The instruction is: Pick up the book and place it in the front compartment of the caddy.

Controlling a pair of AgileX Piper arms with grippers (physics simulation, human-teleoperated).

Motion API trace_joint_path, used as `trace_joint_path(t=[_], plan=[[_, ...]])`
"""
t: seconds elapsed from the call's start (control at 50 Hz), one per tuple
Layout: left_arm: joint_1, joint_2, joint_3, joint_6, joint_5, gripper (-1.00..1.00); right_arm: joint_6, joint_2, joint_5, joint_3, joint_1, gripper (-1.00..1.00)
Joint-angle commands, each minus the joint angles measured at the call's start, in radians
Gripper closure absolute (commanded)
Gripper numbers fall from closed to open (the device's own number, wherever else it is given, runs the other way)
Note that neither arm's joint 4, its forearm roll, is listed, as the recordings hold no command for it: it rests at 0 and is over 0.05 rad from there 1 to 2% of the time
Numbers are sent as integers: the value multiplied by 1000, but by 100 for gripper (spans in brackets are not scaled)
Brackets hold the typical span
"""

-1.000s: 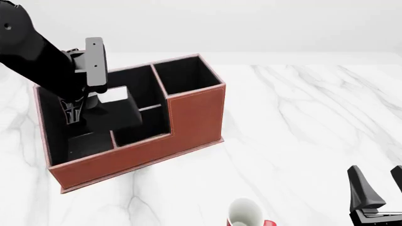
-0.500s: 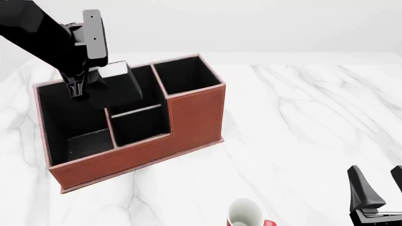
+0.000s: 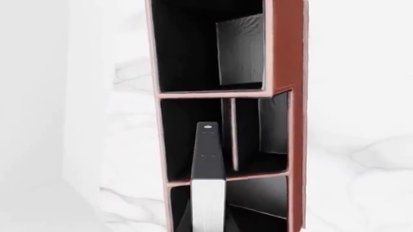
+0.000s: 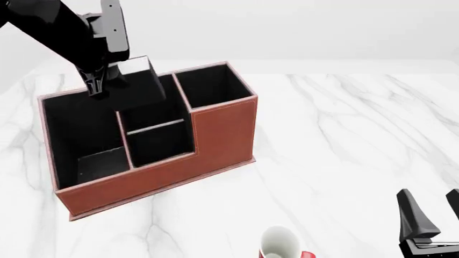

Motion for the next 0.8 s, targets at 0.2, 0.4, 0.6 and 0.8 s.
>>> trace_joint_path(t=[0.2,0.4,0.6,0.8], plan=[[-9,61,-79,12,0,100,0,-2,1,0,0,-100],[3,83,-93,22,0,100,0,-2,2,0,0,-100],[-5,106,-103,18,0,100,0,-2,2,0,0,-100],[-31,139,-118,-15,0,100,0,-2,1,0,0,-100]])
